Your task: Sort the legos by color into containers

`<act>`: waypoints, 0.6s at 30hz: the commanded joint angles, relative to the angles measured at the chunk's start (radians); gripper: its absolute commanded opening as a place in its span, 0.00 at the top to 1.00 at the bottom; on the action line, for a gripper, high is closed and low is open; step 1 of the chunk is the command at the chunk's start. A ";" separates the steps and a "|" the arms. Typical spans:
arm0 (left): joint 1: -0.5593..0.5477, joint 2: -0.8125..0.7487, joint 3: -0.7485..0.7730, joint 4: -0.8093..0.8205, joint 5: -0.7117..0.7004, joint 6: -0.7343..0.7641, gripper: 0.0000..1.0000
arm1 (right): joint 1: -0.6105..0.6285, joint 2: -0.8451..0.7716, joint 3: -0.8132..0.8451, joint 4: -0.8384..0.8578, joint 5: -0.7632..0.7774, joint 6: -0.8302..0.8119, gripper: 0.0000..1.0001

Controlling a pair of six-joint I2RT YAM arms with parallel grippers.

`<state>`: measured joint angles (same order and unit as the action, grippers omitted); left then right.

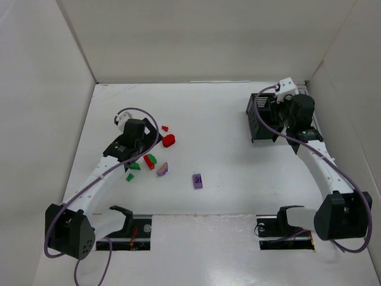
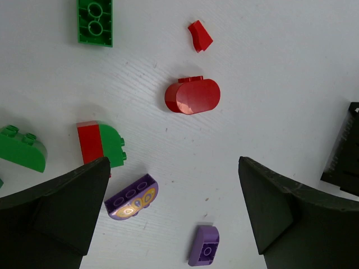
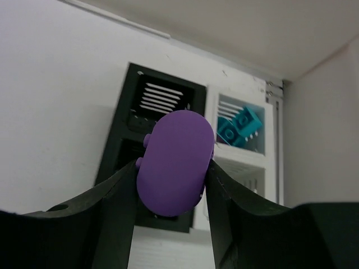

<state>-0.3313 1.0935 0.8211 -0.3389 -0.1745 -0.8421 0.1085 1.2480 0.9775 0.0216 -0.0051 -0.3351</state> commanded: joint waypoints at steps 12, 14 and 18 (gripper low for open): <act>-0.072 0.069 -0.079 -0.008 -0.016 -0.011 0.04 | -0.204 0.057 0.053 -0.176 0.042 -0.079 0.66; -0.072 0.080 -0.079 -0.008 -0.016 -0.020 0.04 | -0.204 0.070 0.062 -0.176 0.076 -0.079 0.66; -0.072 0.101 -0.079 -0.008 -0.002 -0.020 0.04 | -0.213 0.123 0.075 -0.148 0.151 -0.079 0.63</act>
<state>-0.3996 1.1843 0.7517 -0.3485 -0.1776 -0.8539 -0.0933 1.3571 0.9928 -0.1600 0.0750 -0.4068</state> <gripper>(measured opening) 0.966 0.522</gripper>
